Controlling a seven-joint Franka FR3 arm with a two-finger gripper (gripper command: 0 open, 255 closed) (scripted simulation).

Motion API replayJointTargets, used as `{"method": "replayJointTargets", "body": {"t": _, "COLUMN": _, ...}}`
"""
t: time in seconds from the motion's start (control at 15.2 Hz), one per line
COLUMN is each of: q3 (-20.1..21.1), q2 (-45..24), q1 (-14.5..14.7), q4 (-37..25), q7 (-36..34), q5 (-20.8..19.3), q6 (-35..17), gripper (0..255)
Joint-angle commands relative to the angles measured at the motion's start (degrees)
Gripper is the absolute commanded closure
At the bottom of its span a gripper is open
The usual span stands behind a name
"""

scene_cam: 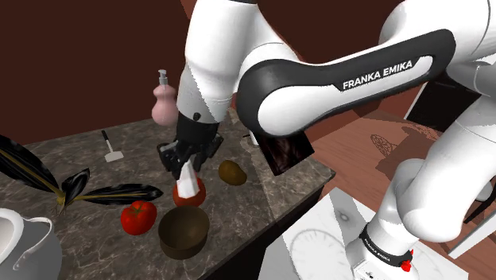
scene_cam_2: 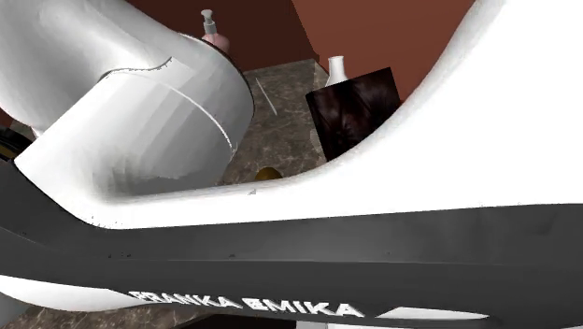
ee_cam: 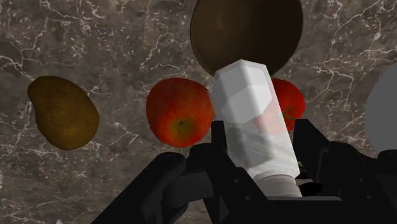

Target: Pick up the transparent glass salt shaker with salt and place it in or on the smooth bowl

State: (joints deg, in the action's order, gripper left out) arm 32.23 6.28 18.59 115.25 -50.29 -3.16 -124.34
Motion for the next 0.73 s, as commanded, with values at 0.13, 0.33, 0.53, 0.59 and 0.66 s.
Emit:
{"method": "replayJointTargets", "body": {"t": 0.13, "q3": 2.64, "q2": -0.79, "q1": 1.65, "q4": -0.40, "q7": -5.11, "q5": -1.54, "q6": 0.12, "gripper": 255}}
{"method": "replayJointTargets", "body": {"t": 0.33, "q3": 2.79, "q2": -1.34, "q1": 1.64, "q4": 1.40, "q7": -5.68, "q5": -2.09, "q6": -2.11, "gripper": 255}}
{"method": "replayJointTargets", "body": {"t": 0.53, "q3": 2.95, "q2": -2.03, "q1": 1.63, "q4": 3.09, "q7": -6.35, "q5": -2.78, "q6": -4.32, "gripper": 255}}
{"method": "replayJointTargets", "body": {"t": 0.59, "q3": 3.00, "q2": -2.28, "q1": 1.62, "q4": 3.63, "q7": -6.60, "q5": -3.05, "q6": -5.05, "gripper": 255}}
{"method": "replayJointTargets", "body": {"t": 0.66, "q3": 3.06, "q2": -2.56, "q1": 1.61, "q4": 4.16, "q7": -6.86, "q5": -3.33, "q6": -5.78, "gripper": 255}}
